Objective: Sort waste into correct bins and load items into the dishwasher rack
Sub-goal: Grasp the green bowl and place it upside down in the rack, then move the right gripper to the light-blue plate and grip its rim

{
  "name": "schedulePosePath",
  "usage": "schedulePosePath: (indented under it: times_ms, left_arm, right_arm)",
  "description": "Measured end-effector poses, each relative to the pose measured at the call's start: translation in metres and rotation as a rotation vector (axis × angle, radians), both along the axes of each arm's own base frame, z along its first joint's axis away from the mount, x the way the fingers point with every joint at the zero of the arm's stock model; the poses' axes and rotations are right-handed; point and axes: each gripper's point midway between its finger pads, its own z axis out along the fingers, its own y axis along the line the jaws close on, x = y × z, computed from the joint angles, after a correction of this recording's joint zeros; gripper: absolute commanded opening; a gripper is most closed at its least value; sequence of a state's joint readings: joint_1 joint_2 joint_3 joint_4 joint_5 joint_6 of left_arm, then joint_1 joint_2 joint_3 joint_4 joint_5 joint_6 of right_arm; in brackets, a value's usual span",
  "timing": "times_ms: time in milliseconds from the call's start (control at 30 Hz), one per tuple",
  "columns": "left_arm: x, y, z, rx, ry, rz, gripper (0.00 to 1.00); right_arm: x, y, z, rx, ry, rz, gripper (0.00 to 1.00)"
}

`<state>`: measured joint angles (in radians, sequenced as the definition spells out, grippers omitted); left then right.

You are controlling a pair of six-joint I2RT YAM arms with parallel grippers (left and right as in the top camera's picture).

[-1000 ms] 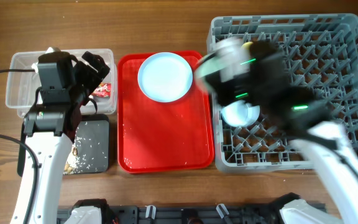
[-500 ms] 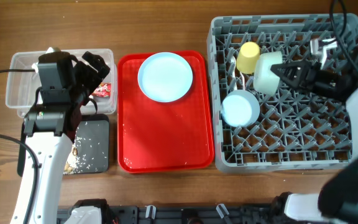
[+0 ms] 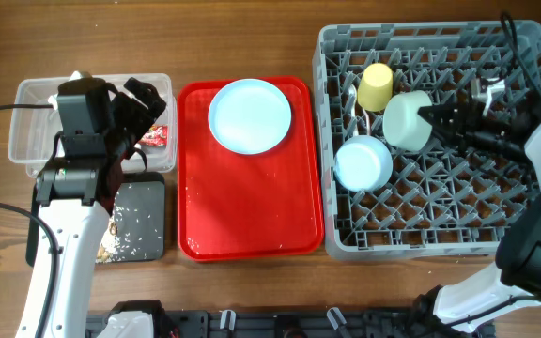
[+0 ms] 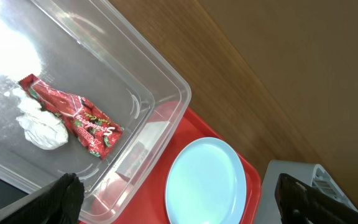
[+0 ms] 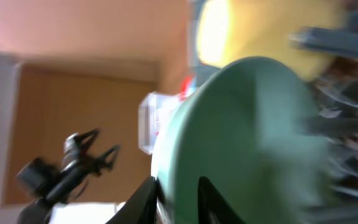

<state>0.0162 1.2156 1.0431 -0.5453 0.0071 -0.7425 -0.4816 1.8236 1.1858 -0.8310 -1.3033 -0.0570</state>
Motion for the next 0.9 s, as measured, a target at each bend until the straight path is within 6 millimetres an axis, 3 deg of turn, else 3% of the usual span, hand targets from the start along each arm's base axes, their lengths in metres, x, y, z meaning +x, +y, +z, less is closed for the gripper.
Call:
schedulePosePath:
  times_ms: [167, 300, 400, 467, 500, 533, 633, 733, 800, 900]
  left_arm:
    - [0.0, 0.0, 0.0, 0.0, 0.0, 0.0, 1.0]
    - [0.0, 0.0, 0.0, 0.0, 0.0, 0.0, 1.0]
    - [0.0, 0.0, 0.0, 0.0, 0.0, 0.0, 1.0]
    - [0.0, 0.0, 0.0, 0.0, 0.0, 0.0, 1.0]
    - [0.0, 0.0, 0.0, 0.0, 0.0, 0.0, 1.0]
    - [0.0, 0.0, 0.0, 0.0, 0.0, 0.0, 1.0]
    - [0.0, 0.0, 0.0, 0.0, 0.0, 0.0, 1.0]
    - [0.0, 0.0, 0.0, 0.0, 0.0, 0.0, 1.0]
    - [0.0, 0.0, 0.0, 0.0, 0.0, 0.0, 1.0]
    - [0.0, 0.0, 0.0, 0.0, 0.0, 0.0, 1.0]
  right_arm:
    - [-0.007, -0.027, -0.03, -0.112, 0.157, -0.081, 0.46]
    - [-0.009, -0.061, -0.038, -0.264, 0.31, -0.164, 0.47]
    - [-0.002, -0.084, -0.02, -0.454, 0.353, -0.216, 0.37]
    - [0.008, -0.081, 0.011, -0.588, 0.296, -0.225, 0.23]
    - [0.013, -0.074, 0.025, -0.632, 0.254, -0.218, 0.22]
    - [0.016, -0.062, 0.037, -0.666, 0.207, -0.198, 0.22]
    - [0.022, 0.005, 0.061, -0.743, 0.051, -0.048, 0.25]
    - [0.029, 0.101, 0.067, -0.817, -0.156, 0.176, 0.28]
    - [0.028, 0.155, 0.072, -0.872, -0.29, 0.27, 0.31]
    - [0.014, 0.242, 0.072, -0.956, -0.487, 0.398, 0.37]
